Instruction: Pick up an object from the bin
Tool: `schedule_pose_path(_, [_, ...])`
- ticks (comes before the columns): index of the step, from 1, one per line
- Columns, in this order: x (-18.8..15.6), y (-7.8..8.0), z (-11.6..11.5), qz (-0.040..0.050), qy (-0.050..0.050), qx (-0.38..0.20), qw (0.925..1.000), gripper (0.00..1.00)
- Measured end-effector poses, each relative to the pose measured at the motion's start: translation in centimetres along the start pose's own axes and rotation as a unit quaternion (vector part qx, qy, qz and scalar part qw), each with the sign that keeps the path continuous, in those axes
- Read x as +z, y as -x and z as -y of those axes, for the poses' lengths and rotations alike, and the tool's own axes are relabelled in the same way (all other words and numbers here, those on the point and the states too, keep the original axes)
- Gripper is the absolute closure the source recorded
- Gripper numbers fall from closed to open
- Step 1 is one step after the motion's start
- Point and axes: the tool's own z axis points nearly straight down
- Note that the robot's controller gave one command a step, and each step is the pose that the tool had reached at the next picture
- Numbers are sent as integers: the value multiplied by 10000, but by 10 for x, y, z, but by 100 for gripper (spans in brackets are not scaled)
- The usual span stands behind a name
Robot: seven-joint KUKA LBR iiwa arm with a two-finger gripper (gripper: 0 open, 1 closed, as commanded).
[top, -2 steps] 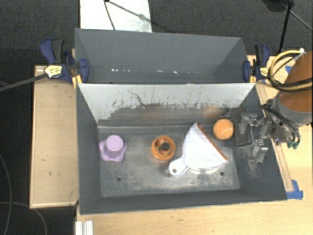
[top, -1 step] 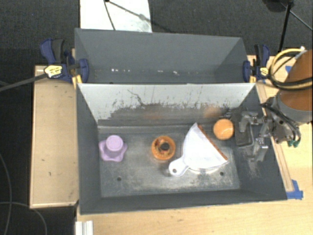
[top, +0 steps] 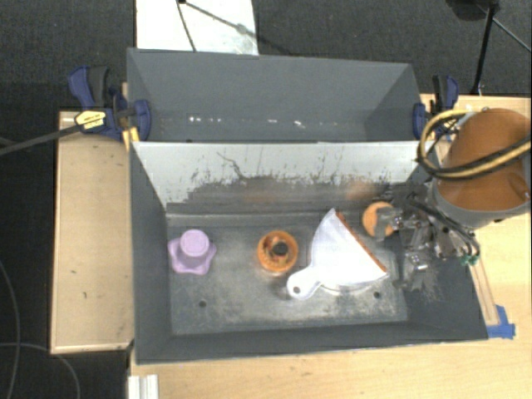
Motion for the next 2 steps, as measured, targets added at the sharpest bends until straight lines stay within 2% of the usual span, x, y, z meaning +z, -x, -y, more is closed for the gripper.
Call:
schedule_pose_path(1, [-10, -3, -66, -19, 17, -1343, 9909, 0])
schedule_pose_path(2, [26, -32, -71, -27, 16, -1159, 9933, 0])
